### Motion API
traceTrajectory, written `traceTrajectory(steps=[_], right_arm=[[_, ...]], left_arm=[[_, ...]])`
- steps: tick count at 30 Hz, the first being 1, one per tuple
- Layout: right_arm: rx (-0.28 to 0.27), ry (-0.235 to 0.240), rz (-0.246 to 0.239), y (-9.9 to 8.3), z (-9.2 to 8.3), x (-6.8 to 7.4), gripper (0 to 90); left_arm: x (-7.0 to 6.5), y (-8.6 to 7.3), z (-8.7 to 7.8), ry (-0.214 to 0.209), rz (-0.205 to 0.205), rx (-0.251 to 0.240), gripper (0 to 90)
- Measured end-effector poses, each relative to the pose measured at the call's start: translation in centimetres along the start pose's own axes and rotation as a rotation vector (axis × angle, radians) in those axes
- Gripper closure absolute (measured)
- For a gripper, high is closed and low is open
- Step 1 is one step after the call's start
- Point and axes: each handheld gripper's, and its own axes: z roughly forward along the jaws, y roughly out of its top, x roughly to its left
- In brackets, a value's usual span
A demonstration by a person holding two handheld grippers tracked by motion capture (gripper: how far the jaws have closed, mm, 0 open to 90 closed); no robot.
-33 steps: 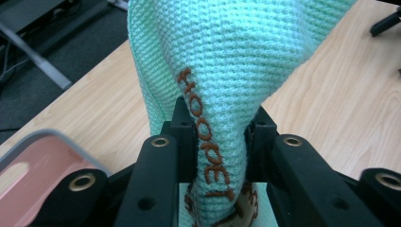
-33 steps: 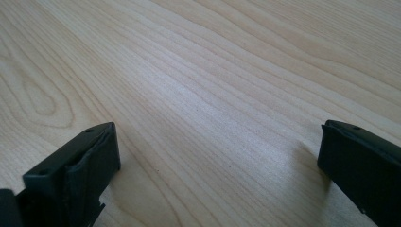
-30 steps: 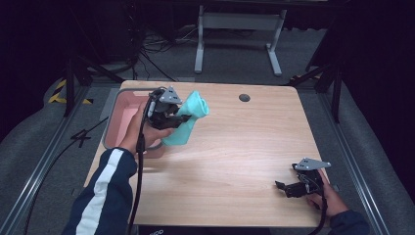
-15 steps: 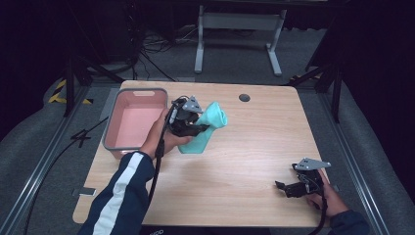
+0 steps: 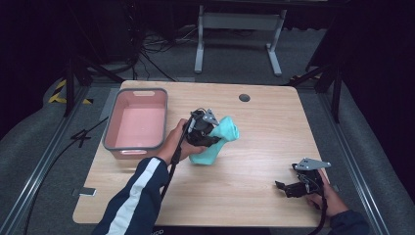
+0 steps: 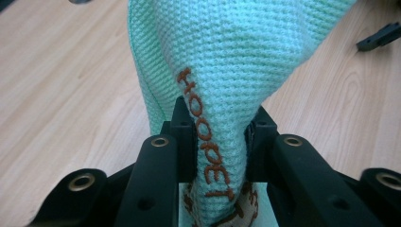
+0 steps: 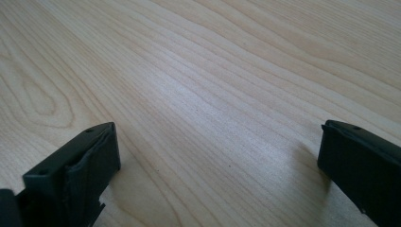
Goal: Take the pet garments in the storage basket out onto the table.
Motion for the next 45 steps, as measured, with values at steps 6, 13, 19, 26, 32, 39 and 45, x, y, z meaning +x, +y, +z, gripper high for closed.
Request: traceTrajectory(steps=[6,13,19,26,32,39,45], right_arm=[[0.0,0.0,0.0,0.0,0.0,0.0,0.3],[0.0,0.0,0.0,0.0,0.0,0.0,0.3],[0.0,0.0,0.001,0.0,0.0,0.0,0.3],[0.0,0.0,0.001,0.0,0.0,0.0,0.3],[0.0,0.0,0.0,0.0,0.0,0.0,0.3],[0.0,0.0,0.0,0.0,0.0,0.0,0.3],[0.0,0.0,0.0,0.0,0.0,0.0,0.3]], left_arm=[[0.1,-0.6,2.2,-0.01,-0.021,0.037,71.1],[0.1,-1.3,4.0,-0.012,-0.043,0.057,69.8],[-0.1,-1.5,5.2,-0.009,-0.049,0.083,62.3],[-0.3,-1.7,5.1,-0.018,-0.068,0.072,45.5],[-0.6,-1.6,4.4,-0.001,-0.05,0.054,38.5],[-0.9,-1.5,3.8,0.004,-0.039,0.044,37.8],[-1.1,-1.6,3.1,0.005,-0.023,0.048,35.4]])
